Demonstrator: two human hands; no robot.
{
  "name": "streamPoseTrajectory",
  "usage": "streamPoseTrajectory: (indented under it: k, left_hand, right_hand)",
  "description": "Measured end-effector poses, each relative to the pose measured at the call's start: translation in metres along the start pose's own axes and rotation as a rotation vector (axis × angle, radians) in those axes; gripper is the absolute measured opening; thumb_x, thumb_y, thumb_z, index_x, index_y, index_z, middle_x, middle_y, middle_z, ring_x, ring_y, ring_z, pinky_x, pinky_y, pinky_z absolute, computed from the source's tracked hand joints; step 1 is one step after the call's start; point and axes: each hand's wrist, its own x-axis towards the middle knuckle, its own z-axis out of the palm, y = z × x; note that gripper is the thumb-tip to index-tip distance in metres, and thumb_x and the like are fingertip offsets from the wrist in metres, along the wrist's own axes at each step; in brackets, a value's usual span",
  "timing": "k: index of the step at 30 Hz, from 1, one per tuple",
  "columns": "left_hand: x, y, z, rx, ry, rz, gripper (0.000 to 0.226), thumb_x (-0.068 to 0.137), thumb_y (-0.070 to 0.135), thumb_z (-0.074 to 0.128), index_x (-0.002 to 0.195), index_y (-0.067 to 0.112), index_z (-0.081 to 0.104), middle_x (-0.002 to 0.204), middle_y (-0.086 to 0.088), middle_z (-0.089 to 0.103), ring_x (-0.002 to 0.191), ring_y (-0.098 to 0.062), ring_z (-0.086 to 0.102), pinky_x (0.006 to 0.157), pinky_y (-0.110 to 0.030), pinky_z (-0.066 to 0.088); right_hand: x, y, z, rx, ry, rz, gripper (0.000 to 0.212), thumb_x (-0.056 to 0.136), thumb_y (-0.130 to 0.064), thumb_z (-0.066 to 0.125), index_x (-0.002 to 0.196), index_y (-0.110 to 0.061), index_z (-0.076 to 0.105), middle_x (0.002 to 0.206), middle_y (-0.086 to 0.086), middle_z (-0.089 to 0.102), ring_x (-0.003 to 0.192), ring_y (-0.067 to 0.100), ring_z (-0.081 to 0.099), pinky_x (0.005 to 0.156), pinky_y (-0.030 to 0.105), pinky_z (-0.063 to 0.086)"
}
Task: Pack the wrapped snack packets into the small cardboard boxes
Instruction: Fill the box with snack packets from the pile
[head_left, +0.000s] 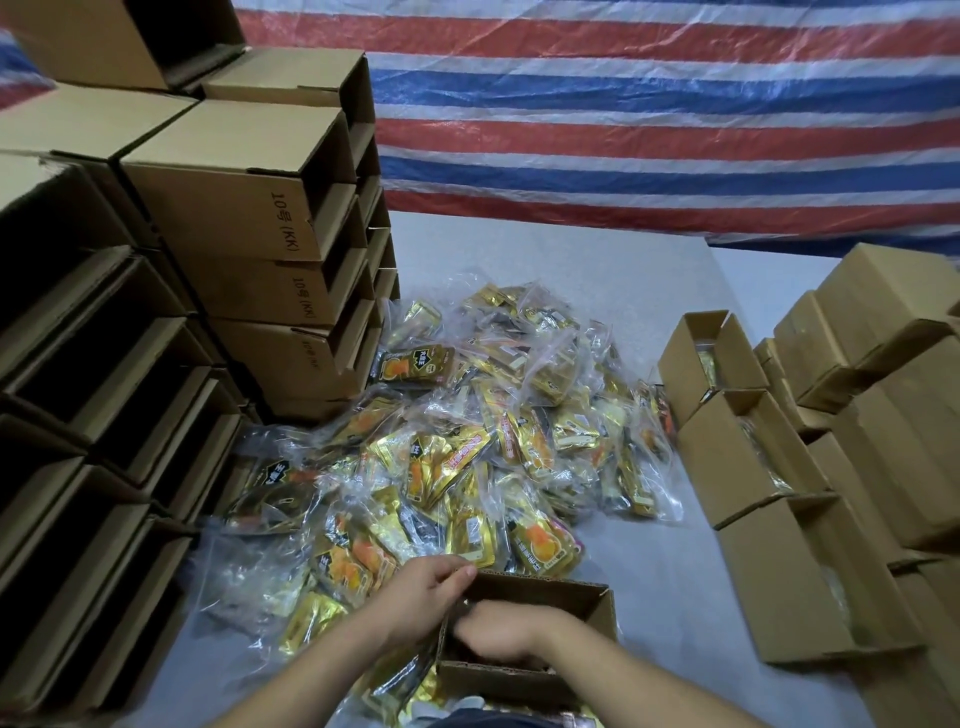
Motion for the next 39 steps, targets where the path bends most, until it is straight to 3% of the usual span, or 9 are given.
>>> streamPoseTrajectory:
  k: [4,10,15,19,22,25,30,34,39]
  left_hand:
    - [-0.001,-0.003,0.000,0.034,-0.004,0.002,0.026,0.099,0.050,0.046,0.087,0.040,0.067,0.088,0.011,0.070,0.081,-0.002,0.063,0.074,-0.021,0.049]
    - [-0.001,-0.001,0.000,0.023,-0.013,-0.002,0.023,0.100,0.044,0.049,0.109,0.036,0.069,0.101,0.024,0.067,0.094,0.011,0.059,0.081,-0.011,0.044]
    - [0.001,0.003,-0.006,0.054,-0.085,0.003,0.029,0.100,0.046,0.048,0.118,0.033,0.067,0.108,0.017,0.068,0.098,0.003,0.061,0.087,-0.019,0.048]
    - [0.007,0.011,-0.018,0.114,-0.157,-0.028,0.037,0.101,0.053,0.040,0.109,0.029,0.068,0.105,0.005,0.070,0.098,-0.013,0.064,0.089,-0.032,0.052]
    - [0.023,0.019,-0.031,0.067,-0.011,-0.096,0.047,0.101,0.056,0.035,0.115,0.024,0.067,0.106,0.012,0.068,0.096,0.000,0.062,0.082,-0.020,0.048]
    - [0.061,0.024,-0.048,0.115,0.240,-0.119,0.034,0.102,0.040,0.044,0.121,0.018,0.062,0.094,0.008,0.068,0.076,-0.005,0.066,0.064,-0.020,0.052]
    - [0.119,0.022,-0.077,0.318,0.499,-0.254,0.075,0.090,0.040,0.065,0.151,0.020,0.027,0.151,-0.007,0.039,0.130,-0.026,0.050,0.107,-0.043,0.044]
    - [0.161,0.033,-0.097,0.649,0.482,-0.190,0.105,0.076,0.059,0.072,0.156,0.026,0.013,0.159,-0.009,0.026,0.142,-0.030,0.034,0.115,-0.047,0.031]
    - [0.192,0.050,-0.104,0.896,0.315,-0.233,0.050,0.099,0.029,0.047,0.147,0.019,0.038,0.150,-0.009,0.041,0.133,-0.029,0.044,0.111,-0.048,0.037]
  right_hand:
    - [0.016,0.005,0.013,-0.020,-0.017,0.045,0.056,0.104,-0.026,0.031,0.156,-0.011,0.019,0.160,0.012,0.029,0.145,0.026,0.030,0.120,0.039,0.023]
    - [-0.016,-0.003,-0.007,0.229,-0.077,0.049,0.039,0.095,-0.034,0.034,0.119,-0.015,0.060,0.090,0.001,0.062,0.079,0.021,0.060,0.075,0.038,0.045]
    - [-0.076,0.011,-0.055,0.359,0.024,-0.125,0.027,0.104,-0.034,0.042,0.117,-0.022,0.061,0.111,-0.003,0.070,0.099,0.016,0.071,0.087,0.031,0.055]
    - [-0.085,0.029,-0.082,0.216,0.448,-0.186,0.023,0.102,-0.036,0.047,0.120,-0.031,0.060,0.107,-0.012,0.067,0.097,0.007,0.066,0.090,0.029,0.053]
    - [-0.070,0.042,-0.068,-0.029,0.484,-0.128,0.039,0.101,-0.052,0.043,0.127,-0.027,0.058,0.117,-0.006,0.064,0.107,0.013,0.060,0.094,0.034,0.049]
    - [-0.056,0.050,-0.048,-0.107,0.397,-0.027,0.042,0.101,-0.059,0.029,0.088,-0.029,0.056,0.090,-0.005,0.061,0.091,0.017,0.060,0.080,0.033,0.048]
    - [-0.050,0.053,-0.049,-0.169,0.432,-0.008,0.037,0.101,-0.057,0.028,0.088,-0.030,0.050,0.093,0.000,0.061,0.087,0.020,0.057,0.075,0.033,0.045]
    - [-0.052,0.054,-0.054,-0.159,0.446,0.008,0.042,0.098,-0.061,0.031,0.092,-0.026,0.054,0.106,0.007,0.066,0.094,0.022,0.061,0.082,0.033,0.049]
    - [-0.051,0.056,-0.054,-0.129,0.458,0.020,0.053,0.096,-0.064,0.033,0.106,-0.020,0.062,0.111,0.010,0.067,0.102,0.027,0.062,0.085,0.034,0.049]
